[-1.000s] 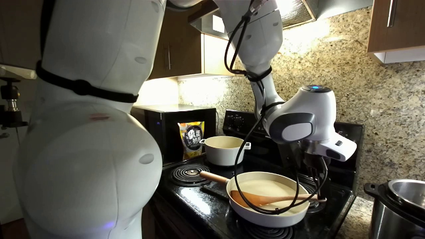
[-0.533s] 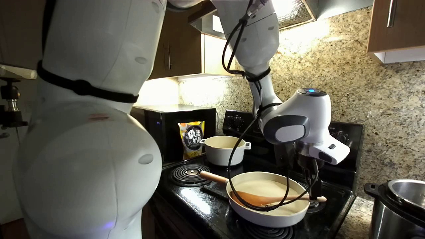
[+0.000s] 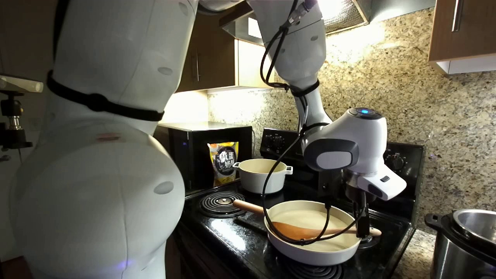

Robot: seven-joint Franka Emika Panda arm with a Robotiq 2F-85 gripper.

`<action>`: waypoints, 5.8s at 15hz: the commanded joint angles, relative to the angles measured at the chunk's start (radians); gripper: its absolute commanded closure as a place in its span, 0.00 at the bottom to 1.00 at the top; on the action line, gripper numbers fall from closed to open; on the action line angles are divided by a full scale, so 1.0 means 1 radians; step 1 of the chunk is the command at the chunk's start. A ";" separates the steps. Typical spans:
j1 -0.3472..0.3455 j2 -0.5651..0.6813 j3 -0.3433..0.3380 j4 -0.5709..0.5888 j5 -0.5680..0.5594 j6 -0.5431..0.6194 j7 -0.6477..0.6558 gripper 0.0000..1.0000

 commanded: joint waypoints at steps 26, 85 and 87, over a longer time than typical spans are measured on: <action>-0.073 -0.023 0.068 -0.029 0.099 0.005 -0.111 0.94; 0.486 0.029 -0.505 -0.001 0.041 0.363 -0.188 0.94; 0.550 0.057 -0.561 0.022 0.033 0.342 -0.181 0.94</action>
